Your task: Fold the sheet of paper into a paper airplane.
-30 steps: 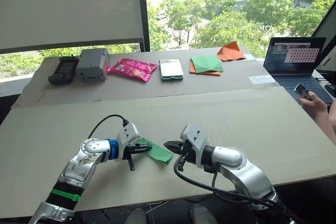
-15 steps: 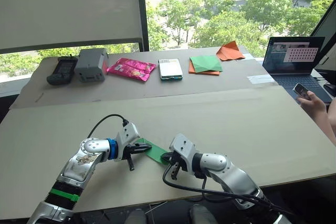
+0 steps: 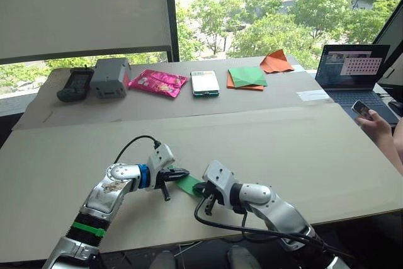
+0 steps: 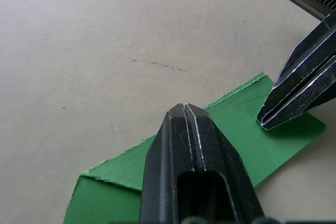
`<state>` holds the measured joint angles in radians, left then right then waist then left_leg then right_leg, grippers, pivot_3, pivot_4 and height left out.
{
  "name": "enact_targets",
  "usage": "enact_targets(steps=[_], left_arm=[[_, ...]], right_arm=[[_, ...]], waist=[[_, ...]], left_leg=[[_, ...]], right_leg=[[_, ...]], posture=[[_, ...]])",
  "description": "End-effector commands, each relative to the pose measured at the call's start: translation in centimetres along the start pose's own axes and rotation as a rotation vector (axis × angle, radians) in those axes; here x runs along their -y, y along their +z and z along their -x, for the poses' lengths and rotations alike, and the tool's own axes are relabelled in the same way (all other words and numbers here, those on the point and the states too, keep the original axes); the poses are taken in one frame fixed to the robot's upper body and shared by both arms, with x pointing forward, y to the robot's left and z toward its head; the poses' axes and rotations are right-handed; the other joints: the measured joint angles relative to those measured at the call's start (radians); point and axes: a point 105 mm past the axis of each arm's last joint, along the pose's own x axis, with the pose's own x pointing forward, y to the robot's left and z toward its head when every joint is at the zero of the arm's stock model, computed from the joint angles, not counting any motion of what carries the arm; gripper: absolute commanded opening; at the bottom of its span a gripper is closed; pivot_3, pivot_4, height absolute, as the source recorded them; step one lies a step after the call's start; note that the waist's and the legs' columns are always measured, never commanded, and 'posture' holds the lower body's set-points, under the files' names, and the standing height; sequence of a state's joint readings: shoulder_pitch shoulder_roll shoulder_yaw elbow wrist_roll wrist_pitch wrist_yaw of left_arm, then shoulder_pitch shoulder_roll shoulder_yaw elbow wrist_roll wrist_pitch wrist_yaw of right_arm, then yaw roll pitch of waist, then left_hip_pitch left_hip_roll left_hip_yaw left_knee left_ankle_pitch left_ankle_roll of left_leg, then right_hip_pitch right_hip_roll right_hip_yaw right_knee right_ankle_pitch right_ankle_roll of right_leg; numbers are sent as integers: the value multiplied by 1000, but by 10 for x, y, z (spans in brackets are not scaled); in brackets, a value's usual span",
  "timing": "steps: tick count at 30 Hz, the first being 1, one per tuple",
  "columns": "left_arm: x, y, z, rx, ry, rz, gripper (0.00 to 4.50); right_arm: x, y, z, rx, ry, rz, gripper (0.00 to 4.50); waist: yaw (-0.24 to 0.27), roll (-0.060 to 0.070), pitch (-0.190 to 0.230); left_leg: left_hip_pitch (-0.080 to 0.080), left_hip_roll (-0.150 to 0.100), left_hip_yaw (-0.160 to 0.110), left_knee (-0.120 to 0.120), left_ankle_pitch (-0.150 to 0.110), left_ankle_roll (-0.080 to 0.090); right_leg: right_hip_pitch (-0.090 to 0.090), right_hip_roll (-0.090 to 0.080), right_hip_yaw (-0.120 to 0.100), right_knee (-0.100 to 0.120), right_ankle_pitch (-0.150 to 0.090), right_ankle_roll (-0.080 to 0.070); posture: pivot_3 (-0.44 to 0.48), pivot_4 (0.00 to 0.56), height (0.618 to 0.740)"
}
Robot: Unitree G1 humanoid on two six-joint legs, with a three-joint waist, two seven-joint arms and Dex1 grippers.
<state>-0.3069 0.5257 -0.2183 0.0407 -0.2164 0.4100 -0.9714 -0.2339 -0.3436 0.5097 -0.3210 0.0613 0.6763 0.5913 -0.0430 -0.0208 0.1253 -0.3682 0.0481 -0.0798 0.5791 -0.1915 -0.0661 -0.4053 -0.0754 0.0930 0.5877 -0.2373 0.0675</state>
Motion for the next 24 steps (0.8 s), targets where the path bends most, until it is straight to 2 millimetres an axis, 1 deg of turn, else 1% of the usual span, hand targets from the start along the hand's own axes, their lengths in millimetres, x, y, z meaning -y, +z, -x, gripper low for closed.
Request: enact_targets(steps=[1, 6, 12, 24], left_arm=[[-2, -7, -2, -35, -3, -40, 0], [-2, -19, -1, -79, -5, -49, 0], [-6, -29, 8, -105, 9, -38, 0], [-16, -39, 22, -121, 62, 7, 0]], right_arm=[[-1, -26, -2, -117, -4, -51, 25], [1, -26, 0, -123, -22, -69, 25], [6, -28, 2, -140, -45, -78, 25], [3, -29, 5, -153, -34, -77, 25]], waist=[[0, 0, -1], [1, 1, -2], [0, 1, -3], [0, 3, -5]], left_leg=[[0, 0, 0, 0, 0, 0], [0, 0, 0, 0, 0, 0], [1, 0, 0, 0, 0, 0], [1, 0, 0, 0, 0, 0]], right_leg=[[0, 0, 0, 0, 0, 0], [1, 0, 0, 0, 0, 0], [1, 0, 0, 0, 0, 0], [0, 0, 0, 0, 0, 0]], posture=[[0, 150, 732], [0, 150, 732], [0, 150, 732], [0, 150, 732]])
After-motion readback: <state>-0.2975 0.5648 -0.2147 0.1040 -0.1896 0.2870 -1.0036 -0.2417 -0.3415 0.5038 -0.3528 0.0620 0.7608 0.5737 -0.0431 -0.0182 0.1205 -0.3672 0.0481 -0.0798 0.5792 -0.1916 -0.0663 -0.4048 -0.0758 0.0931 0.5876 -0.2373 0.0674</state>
